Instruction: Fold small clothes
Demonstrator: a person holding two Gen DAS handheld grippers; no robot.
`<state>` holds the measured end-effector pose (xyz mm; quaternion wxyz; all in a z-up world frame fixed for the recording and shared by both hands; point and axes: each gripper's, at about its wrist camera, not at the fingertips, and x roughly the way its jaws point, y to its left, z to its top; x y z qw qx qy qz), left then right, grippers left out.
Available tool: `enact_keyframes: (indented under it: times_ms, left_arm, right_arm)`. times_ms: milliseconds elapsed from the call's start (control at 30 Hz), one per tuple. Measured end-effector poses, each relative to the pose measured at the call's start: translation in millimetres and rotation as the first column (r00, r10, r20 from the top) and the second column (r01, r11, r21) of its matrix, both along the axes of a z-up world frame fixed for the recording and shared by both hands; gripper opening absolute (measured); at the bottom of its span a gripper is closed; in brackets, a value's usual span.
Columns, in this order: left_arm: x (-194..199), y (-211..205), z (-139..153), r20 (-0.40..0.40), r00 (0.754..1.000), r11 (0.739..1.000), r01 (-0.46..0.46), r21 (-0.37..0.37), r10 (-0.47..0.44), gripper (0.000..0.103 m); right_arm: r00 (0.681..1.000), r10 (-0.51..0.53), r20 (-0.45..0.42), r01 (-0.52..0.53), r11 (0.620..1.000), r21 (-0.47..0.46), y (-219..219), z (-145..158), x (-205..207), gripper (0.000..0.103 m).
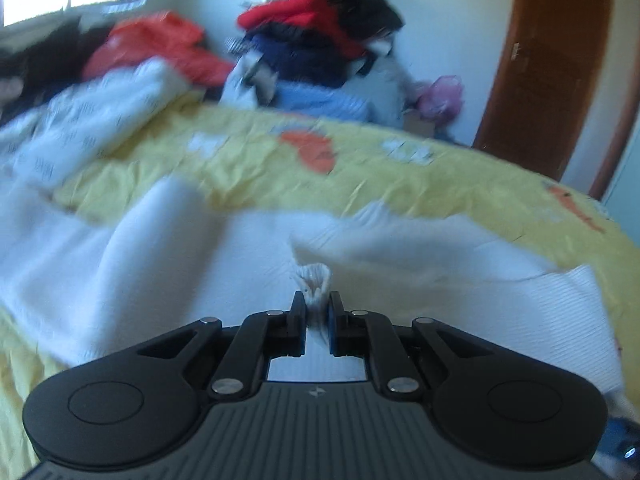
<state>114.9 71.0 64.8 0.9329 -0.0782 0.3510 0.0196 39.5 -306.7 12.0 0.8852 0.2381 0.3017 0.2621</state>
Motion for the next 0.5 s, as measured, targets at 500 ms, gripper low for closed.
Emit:
enact_keyframes:
  times_ms: [500]
  left_arm:
    - [-21,4,-44,0.006,1.0,1.0,-0.023,0.014,0.023,0.01]
  right_arm:
    - [1.0,-0.013,-0.008,0.012,0.996,-0.094,10,7,0,0.077]
